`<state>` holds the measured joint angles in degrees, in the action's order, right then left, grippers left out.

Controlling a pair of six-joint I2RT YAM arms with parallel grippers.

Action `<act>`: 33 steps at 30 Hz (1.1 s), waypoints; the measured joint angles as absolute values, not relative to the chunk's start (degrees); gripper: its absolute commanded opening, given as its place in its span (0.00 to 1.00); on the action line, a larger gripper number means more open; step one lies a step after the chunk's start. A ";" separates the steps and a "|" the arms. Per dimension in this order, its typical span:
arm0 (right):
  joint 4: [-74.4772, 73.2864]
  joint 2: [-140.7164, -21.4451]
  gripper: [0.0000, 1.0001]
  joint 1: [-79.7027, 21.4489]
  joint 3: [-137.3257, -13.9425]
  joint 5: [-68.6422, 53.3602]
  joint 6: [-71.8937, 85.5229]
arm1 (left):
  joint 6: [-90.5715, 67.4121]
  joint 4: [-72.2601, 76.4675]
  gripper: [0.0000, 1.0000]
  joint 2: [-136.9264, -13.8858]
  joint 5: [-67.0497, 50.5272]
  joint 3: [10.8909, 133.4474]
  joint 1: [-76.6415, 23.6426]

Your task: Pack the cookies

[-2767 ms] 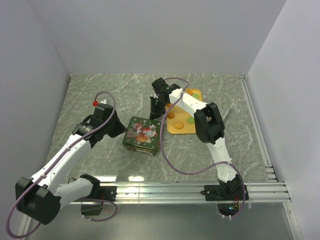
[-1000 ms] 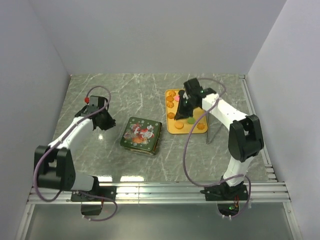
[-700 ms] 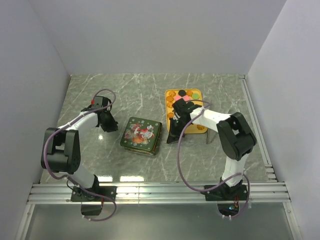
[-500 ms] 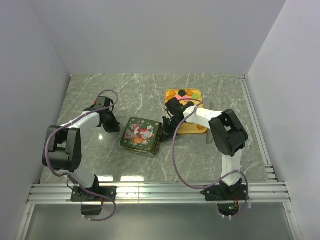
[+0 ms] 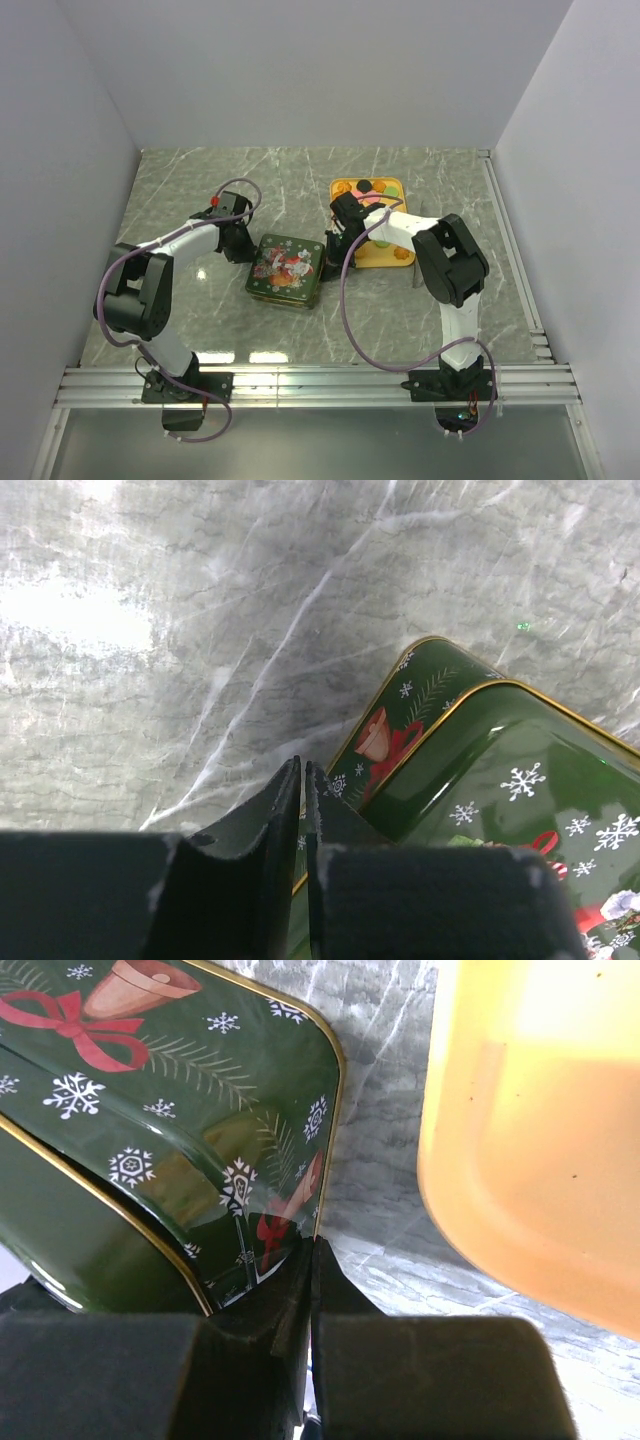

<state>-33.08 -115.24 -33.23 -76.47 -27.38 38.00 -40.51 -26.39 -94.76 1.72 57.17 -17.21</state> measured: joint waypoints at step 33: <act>-30.28 -113.49 0.02 -32.84 -69.71 -31.46 41.63 | -53.10 -30.72 0.49 -89.73 6.09 55.07 -20.43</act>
